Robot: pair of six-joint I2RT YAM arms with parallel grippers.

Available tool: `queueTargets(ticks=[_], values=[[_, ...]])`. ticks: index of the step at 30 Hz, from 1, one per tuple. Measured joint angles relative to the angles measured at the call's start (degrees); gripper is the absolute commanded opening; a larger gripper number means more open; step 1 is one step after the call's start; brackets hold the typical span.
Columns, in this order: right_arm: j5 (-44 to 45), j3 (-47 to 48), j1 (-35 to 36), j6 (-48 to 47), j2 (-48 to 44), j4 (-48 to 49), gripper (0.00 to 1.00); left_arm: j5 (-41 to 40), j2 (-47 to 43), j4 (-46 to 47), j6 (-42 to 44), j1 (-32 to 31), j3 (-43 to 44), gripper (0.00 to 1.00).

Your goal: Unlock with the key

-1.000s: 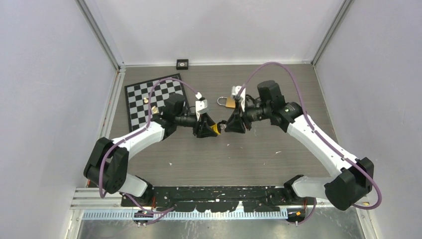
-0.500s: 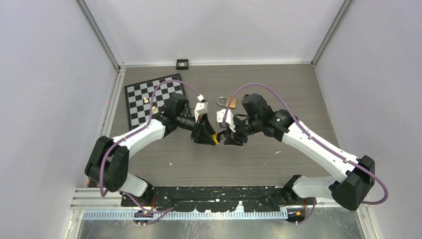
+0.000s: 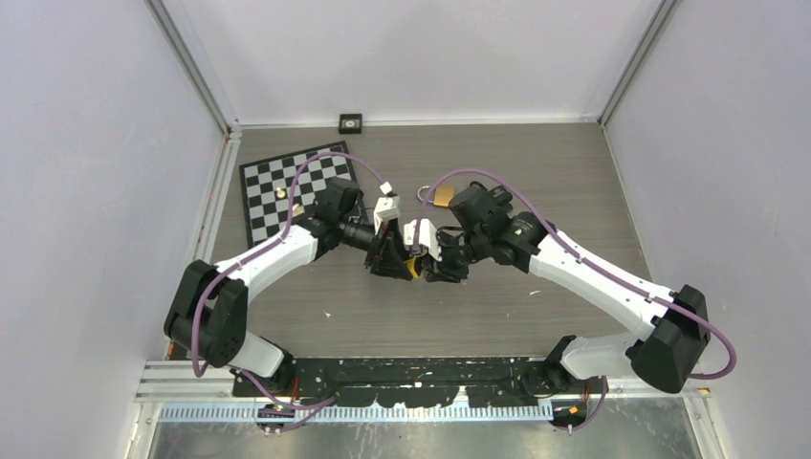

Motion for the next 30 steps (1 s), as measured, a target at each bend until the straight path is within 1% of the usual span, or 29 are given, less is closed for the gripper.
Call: queueTargets(ticks=[6,12,19,30], values=[[1.07,0.00,0.66,0.00,0.37,0.11,0.31,-0.04,0.22,-1.38,1.14,0.00,0.00,0.00],[2.69,0.02,0.85,-0.68,0.02,-0.52,0.34,-0.13,0.26,-1.92,1.73,0.00,0.02,0.00],[3.26,1.25,1.09,-1.99,-1.33,-2.19,0.34,-0.13,0.63,-2.40,1.81,0.00,0.24,0.00],[5.05,2.91,3.32,-3.04,0.20,-2.51,0.33,-0.59,0.85,-3.32,2.40,0.09,0.50,0.00]])
